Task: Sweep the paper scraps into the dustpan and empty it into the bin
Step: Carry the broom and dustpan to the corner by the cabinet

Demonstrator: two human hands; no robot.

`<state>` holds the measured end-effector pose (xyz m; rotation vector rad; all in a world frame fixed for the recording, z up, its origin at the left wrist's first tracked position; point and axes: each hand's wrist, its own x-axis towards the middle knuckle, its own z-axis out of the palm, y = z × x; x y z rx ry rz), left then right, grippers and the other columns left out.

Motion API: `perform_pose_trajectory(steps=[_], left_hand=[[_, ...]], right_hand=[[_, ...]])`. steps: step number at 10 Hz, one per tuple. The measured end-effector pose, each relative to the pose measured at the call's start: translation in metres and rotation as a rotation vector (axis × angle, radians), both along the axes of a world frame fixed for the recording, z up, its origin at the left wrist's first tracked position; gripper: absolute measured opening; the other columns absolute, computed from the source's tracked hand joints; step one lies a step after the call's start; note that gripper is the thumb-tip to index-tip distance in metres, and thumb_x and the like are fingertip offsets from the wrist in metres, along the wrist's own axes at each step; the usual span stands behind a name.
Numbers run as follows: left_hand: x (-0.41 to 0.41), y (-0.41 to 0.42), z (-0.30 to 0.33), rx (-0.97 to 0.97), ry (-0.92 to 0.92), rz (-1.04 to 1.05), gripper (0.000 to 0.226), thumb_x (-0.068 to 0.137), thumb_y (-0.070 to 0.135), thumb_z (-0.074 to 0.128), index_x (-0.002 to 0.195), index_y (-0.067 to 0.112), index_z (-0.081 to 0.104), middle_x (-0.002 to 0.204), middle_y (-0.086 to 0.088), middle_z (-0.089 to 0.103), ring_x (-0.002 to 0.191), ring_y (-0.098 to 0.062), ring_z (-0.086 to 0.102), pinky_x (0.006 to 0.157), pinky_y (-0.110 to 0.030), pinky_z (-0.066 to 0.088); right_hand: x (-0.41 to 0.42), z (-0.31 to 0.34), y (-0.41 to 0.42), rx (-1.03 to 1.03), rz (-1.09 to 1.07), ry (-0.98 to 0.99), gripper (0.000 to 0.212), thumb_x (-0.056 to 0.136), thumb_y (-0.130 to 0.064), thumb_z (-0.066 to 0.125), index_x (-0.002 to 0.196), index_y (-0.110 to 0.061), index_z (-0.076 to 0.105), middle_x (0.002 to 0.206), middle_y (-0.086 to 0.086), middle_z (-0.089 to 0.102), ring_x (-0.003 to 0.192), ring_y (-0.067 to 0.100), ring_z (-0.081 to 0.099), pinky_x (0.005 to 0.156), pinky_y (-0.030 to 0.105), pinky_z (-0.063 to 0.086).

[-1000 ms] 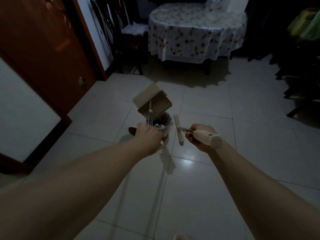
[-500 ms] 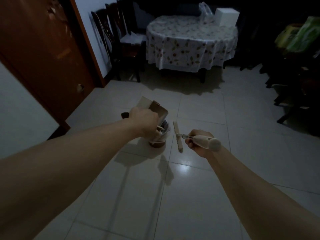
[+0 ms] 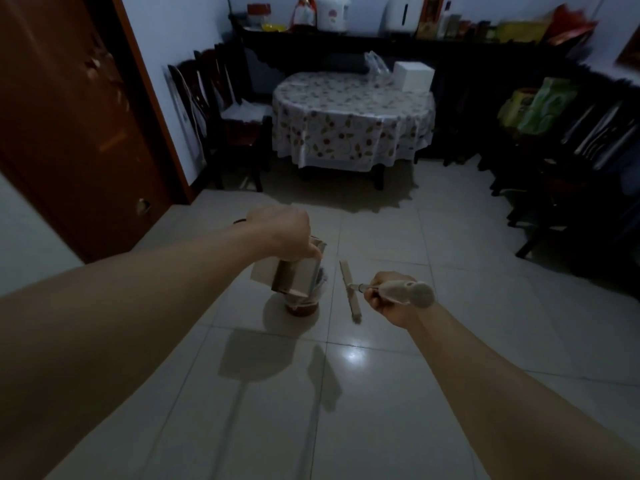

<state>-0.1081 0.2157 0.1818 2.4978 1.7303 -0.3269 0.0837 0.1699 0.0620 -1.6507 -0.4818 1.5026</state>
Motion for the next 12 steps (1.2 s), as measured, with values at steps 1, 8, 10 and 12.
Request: perform_pose_trajectory(steps=[1,8,10,12], left_hand=[[0.004,-0.006,0.002,-0.019,-0.031,0.01,0.043,0.084,0.06,0.055,0.092,0.019,0.065,0.072,0.001,0.057,0.074,-0.018,0.058,0.068,-0.031,0.047],[0.08,-0.143,-0.113,-0.288,-0.068,0.105,0.045,0.081,0.065,0.054,0.086,0.022,0.066,0.087,0.0,0.062,0.081,-0.018,0.054,0.075,-0.03,0.046],[0.091,-0.172,-0.139,-0.371,-0.076,0.104,0.04,0.086,0.06,0.054,0.076,0.021,0.061,0.07,0.004,0.054,0.076,-0.016,0.053,0.06,-0.024,0.036],[0.087,-0.182,-0.173,-0.419,-0.112,0.047,0.045,0.084,0.062,0.054,0.084,0.018,0.067,0.078,0.001,0.056,0.08,-0.018,0.055,0.068,-0.027,0.039]], right_hand=[[0.007,0.004,-0.013,-0.032,-0.038,-0.042,0.014,0.084,0.001,0.047,0.071,-0.001,0.05,0.079,0.018,0.05,0.059,0.021,0.048,0.031,0.019,0.039],[0.103,-0.052,-0.138,-0.124,-0.02,0.048,0.026,0.091,0.002,0.043,0.068,-0.01,0.044,0.066,0.004,0.045,0.027,0.003,0.047,0.032,0.015,0.038],[0.105,-0.068,-0.167,-0.127,-0.063,0.141,0.026,0.092,0.002,0.041,0.069,-0.009,0.042,0.066,0.004,0.042,0.026,0.003,0.046,0.032,0.014,0.038],[0.099,-0.072,-0.196,-0.192,-0.098,0.05,0.021,0.088,0.005,0.042,0.068,0.003,0.047,0.067,0.019,0.05,0.044,0.019,0.048,0.031,0.019,0.035]])
